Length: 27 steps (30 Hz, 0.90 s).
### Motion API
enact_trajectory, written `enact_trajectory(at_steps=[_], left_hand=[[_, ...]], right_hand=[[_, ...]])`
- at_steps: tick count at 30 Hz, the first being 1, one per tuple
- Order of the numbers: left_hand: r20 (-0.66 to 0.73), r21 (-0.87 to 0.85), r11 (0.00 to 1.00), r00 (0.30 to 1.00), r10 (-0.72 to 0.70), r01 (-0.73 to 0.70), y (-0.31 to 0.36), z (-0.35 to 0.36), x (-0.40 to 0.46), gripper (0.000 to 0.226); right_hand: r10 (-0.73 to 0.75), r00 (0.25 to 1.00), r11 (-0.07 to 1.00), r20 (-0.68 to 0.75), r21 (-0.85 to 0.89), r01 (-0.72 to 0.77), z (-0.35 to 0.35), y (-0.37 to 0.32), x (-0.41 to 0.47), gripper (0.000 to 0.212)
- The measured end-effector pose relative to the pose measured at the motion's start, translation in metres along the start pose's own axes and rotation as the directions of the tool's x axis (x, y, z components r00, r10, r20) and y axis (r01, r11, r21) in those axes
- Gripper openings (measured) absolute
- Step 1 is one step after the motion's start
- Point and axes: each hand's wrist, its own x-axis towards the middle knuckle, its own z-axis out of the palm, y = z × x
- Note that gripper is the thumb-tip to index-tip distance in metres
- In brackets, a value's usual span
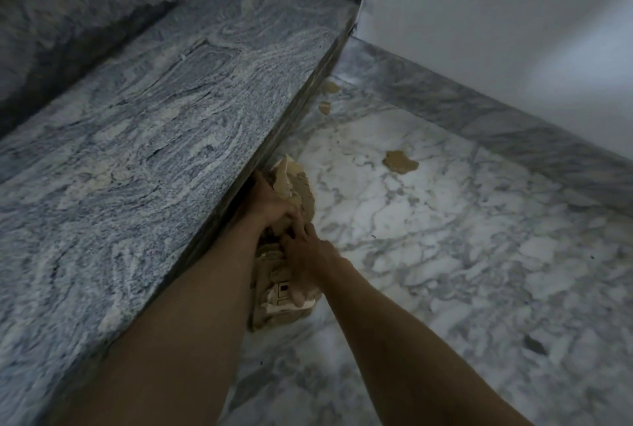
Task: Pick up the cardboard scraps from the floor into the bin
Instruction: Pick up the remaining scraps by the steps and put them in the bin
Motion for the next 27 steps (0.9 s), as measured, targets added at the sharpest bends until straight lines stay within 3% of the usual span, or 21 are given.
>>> enact_trajectory(at_steps=[9, 13, 18, 21, 24, 27], left_hand=[[-0.052, -0.005, 1.0, 0.999, 0.014, -0.015, -0.003, 0.003, -0.003, 0.139], [-0.07, 0.021, 1.0, 0.998, 0.004, -0.002, -0.006, 0.004, -0.003, 0.143], [-0.078, 0.033, 0.999, 0.997, -0.012, 0.014, -0.007, 0.006, -0.001, 0.14], [-0.075, 0.032, 0.999, 0.997, -0.016, 0.019, -0.009, 0.007, 0.003, 0.136], [-0.068, 0.051, 0.998, 0.998, -0.019, 0.023, -0.004, 0.006, 0.002, 0.134], [-0.039, 0.066, 0.997, 0.999, -0.024, 0.026, 0.0, 0.003, 0.001, 0.137]], right_hand=[[0.034, 0.999, 0.995, -0.006, 0.093, -0.034, 0.001, -0.001, 0.0, 0.102], [0.057, 0.998, 0.993, 0.021, 0.105, -0.059, 0.001, 0.001, 0.0, 0.086], [0.092, 0.995, 0.97, 0.021, 0.223, -0.095, 0.003, 0.002, 0.004, 0.083], [0.109, 0.994, 0.904, -0.024, 0.418, -0.089, 0.016, 0.014, -0.003, 0.086], [0.142, 0.988, 0.817, -0.066, 0.571, -0.08, 0.02, 0.047, -0.022, 0.069], [0.288, 0.944, 0.596, -0.161, 0.802, -0.045, 0.001, 0.099, -0.053, 0.049]])
